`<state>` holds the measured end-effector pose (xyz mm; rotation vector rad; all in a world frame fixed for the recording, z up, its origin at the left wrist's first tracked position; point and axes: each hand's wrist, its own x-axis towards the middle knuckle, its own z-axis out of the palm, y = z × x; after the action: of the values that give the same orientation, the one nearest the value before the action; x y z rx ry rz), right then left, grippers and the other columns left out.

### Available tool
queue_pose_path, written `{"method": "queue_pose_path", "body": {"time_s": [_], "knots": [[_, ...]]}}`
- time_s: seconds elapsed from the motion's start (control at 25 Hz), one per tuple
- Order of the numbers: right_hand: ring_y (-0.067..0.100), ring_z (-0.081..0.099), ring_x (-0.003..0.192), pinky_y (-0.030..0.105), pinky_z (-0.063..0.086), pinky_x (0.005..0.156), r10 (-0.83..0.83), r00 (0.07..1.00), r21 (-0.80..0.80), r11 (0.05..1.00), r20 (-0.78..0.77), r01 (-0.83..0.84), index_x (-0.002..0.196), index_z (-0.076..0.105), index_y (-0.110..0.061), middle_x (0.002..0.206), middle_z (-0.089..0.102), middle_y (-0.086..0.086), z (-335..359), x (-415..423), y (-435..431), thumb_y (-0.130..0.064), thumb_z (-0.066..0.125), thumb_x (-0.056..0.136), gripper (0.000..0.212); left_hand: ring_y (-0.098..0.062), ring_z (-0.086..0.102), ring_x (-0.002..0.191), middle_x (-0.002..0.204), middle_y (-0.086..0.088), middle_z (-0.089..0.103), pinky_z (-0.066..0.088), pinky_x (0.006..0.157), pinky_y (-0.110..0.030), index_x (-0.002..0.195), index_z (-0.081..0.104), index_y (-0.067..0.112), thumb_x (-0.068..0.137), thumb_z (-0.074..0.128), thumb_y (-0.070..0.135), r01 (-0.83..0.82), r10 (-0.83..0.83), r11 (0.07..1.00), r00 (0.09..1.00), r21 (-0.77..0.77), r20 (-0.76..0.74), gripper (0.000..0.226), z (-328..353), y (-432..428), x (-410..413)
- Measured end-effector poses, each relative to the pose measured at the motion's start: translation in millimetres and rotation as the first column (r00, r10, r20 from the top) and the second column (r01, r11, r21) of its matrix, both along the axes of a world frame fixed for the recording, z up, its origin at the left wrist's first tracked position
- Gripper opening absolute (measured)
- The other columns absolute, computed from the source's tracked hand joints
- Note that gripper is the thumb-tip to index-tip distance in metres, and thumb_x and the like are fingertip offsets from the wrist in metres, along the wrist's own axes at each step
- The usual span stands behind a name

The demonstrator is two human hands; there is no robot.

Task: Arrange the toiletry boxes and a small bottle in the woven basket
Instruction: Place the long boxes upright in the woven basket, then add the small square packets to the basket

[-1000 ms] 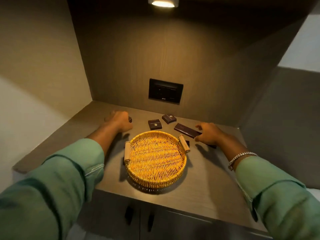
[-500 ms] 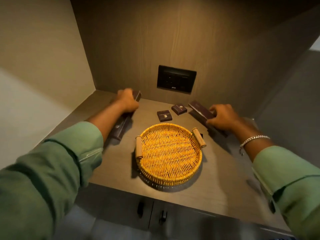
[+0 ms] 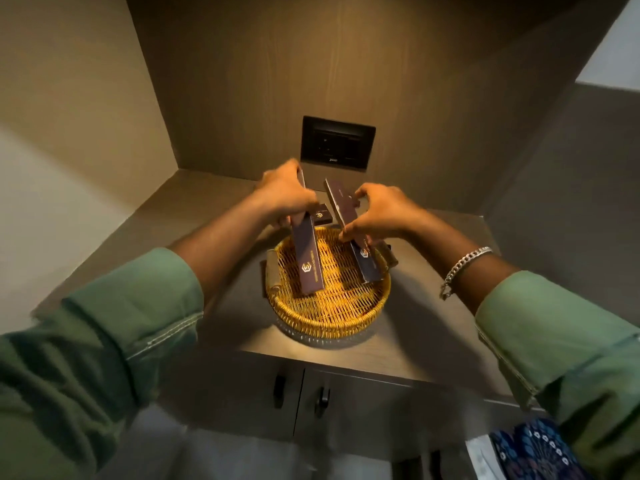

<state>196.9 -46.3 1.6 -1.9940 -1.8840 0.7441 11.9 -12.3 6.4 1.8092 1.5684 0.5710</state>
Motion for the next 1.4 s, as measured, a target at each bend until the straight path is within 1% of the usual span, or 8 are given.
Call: {"method": "queue_pose_path", "body": {"time_s": [0.04, 0.12, 0.24, 0.4, 0.6, 0.88, 1.2, 1.4], "knots": [[0.016, 0.065, 0.077, 0.021, 0.052, 0.043, -0.014, 1.000, -0.011, 1.000, -0.001, 0.014, 0.123, 0.048, -0.022, 0.093, 0.052, -0.005, -6.4, -3.1, -1.9, -0.024, 0.089, 0.062, 0.073, -0.021, 0.063, 0.076, 0.097, -0.005, 0.053, 0.054, 0.048, -0.029, 0.120, 0.041, 0.023, 0.074, 0.074, 0.019, -0.008, 0.008, 1.000, 0.999, -0.015, -0.038, 0.056, -9.7, -1.9, -0.4], [0.018, 0.065, 0.077, 0.027, 0.058, 0.050, -0.041, 0.999, -0.024, 0.999, -0.016, 0.041, 0.122, 0.048, -0.021, 0.088, 0.050, -0.007, -15.5, -6.9, -3.9, -0.022, 0.090, 0.060, 0.074, -0.024, 0.063, 0.085, 0.102, -0.007, 0.055, 0.059, 0.062, -0.037, 0.120, 0.043, 0.021, 0.071, 0.075, 0.016, -0.037, 0.034, 0.999, 0.995, -0.032, -0.090, 0.059, -27.6, -2.4, -1.0], [0.020, 0.068, 0.077, 0.029, 0.060, 0.051, -0.051, 0.999, -0.023, 0.998, -0.010, 0.051, 0.124, 0.047, -0.019, 0.093, 0.053, -0.003, -22.3, -9.4, -4.1, -0.018, 0.091, 0.058, 0.079, -0.027, 0.060, 0.091, 0.103, -0.009, 0.058, 0.058, 0.077, -0.046, 0.114, 0.047, 0.018, 0.070, 0.076, 0.019, -0.054, 0.043, 0.996, 0.989, -0.074, -0.142, 0.053, -44.8, -0.6, -5.7], [0.021, 0.071, 0.070, 0.027, 0.059, 0.046, -0.085, 0.996, -0.034, 0.996, 0.004, 0.085, 0.123, 0.047, -0.017, 0.096, 0.055, 0.002, -29.1, -12.0, -5.7, -0.013, 0.090, 0.059, 0.077, -0.023, 0.061, 0.085, 0.095, -0.006, 0.059, 0.058, 0.074, -0.042, 0.111, 0.046, 0.018, 0.070, 0.078, 0.028, -0.023, 0.001, 0.993, 0.983, -0.118, -0.181, 0.053, -55.3, -0.3, -14.8], [0.022, 0.068, 0.065, 0.033, 0.062, 0.051, -0.068, 0.990, -0.056, 0.996, 0.126, 0.076, 0.121, 0.047, -0.015, 0.087, 0.051, 0.000, -38.8, -19.5, -10.9, -0.012, 0.088, 0.064, 0.070, -0.025, 0.057, 0.090, 0.108, -0.008, 0.054, 0.055, 0.068, -0.038, 0.124, 0.038, 0.018, 0.064, 0.082, 0.032, 0.019, -0.048, 0.987, 0.983, -0.157, -0.178, 0.076, -57.3, -7.4, -19.6], [0.028, 0.064, 0.096, 0.042, 0.060, 0.077, -0.046, 0.964, 0.000, 0.999, 0.263, 0.048, 0.118, 0.051, -0.010, 0.109, 0.063, 0.011, -41.8, -27.6, -21.8, -0.022, 0.090, 0.061, 0.070, -0.030, 0.059, 0.095, 0.114, -0.012, 0.054, 0.057, 0.077, -0.047, 0.130, 0.034, 0.021, 0.063, 0.083, 0.030, -0.008, -0.009, 0.995, 0.985, -0.096, -0.174, 0.082, -62.2, -17.3, -20.1], [0.028, 0.066, 0.094, 0.043, 0.061, 0.076, -0.090, 0.961, 0.007, 0.996, 0.261, 0.092, 0.121, 0.050, -0.010, 0.109, 0.063, 0.011, -39.7, -30.0, -29.0, -0.028, 0.089, 0.062, 0.074, -0.030, 0.057, 0.099, 0.122, -0.013, 0.053, 0.056, 0.080, -0.047, 0.134, 0.031, 0.020, 0.064, 0.083, 0.030, 0.030, -0.064, 0.989, 0.970, -0.145, -0.236, 0.088, -57.3, -13.3, -16.0], [0.026, 0.066, 0.090, 0.041, 0.060, 0.074, -0.145, 0.961, 0.026, 0.989, 0.235, 0.143, 0.116, 0.053, -0.010, 0.104, 0.063, 0.010, -44.8, -28.7, -32.3, -0.029, 0.088, 0.065, 0.065, -0.036, 0.048, 0.118, 0.137, -0.014, 0.044, 0.052, 0.085, -0.046, 0.138, 0.028, 0.021, 0.060, 0.085, 0.033, 0.021, -0.065, 0.989, 0.952, -0.147, -0.301, 0.097, -56.2, -4.5, -13.7]]}}
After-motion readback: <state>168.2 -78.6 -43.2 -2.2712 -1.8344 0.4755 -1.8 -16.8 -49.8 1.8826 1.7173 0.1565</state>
